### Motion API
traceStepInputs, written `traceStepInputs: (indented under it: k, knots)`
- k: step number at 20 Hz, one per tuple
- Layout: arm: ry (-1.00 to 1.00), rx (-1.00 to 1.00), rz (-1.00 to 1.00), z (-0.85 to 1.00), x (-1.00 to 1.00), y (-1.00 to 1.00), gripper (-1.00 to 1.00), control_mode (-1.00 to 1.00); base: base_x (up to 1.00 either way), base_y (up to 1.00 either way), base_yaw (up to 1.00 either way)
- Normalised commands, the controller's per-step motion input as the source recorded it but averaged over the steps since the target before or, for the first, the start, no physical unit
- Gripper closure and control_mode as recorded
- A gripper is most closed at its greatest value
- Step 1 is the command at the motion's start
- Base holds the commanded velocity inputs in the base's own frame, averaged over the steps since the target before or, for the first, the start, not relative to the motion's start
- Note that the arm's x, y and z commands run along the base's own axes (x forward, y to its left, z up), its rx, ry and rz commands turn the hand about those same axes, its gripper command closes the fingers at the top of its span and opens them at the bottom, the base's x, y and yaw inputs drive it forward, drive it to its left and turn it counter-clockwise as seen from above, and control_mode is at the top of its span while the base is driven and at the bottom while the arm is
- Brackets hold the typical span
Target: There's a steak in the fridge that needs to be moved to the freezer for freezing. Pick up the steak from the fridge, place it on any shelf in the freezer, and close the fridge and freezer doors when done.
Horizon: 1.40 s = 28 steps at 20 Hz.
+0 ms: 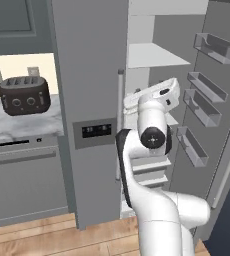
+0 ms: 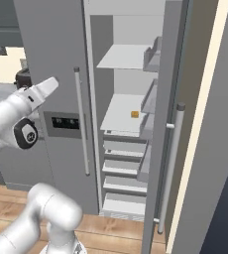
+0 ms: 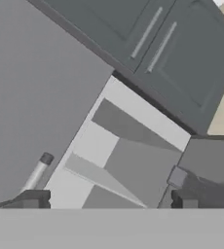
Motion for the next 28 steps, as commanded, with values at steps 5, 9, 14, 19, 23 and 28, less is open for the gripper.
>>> traceStepInputs:
  k: [5, 9, 14, 19, 23, 28]
  knots:
    - [0.11, 0.7, -0.14, 0.64, -0.8, -0.29, -1.0, -1.0, 0.0, 0.0, 0.0]
    - [0.1, 0.79, -0.15, 0.28, -0.82, -0.55, -1.0, -1.0, 0.0, 0.0, 0.0]
    - [0.05, 0.76, -0.12, 0.05, -0.87, -0.58, -1.0, -1.0, 0.0, 0.0, 0.0]
    - [-0.14, 0.58, -0.09, -0.21, -0.95, -0.28, -1.0, -1.0, 0.0, 0.0, 0.0]
    - [-0.05, 0.48, -0.03, -0.68, -0.37, -0.38, -1.0, -1.0, 0.0, 0.0, 0.0]
    - [-0.12, 0.35, 0.02, -1.0, 0.27, -0.24, -1.0, -1.0, 0.0, 0.0, 0.0]
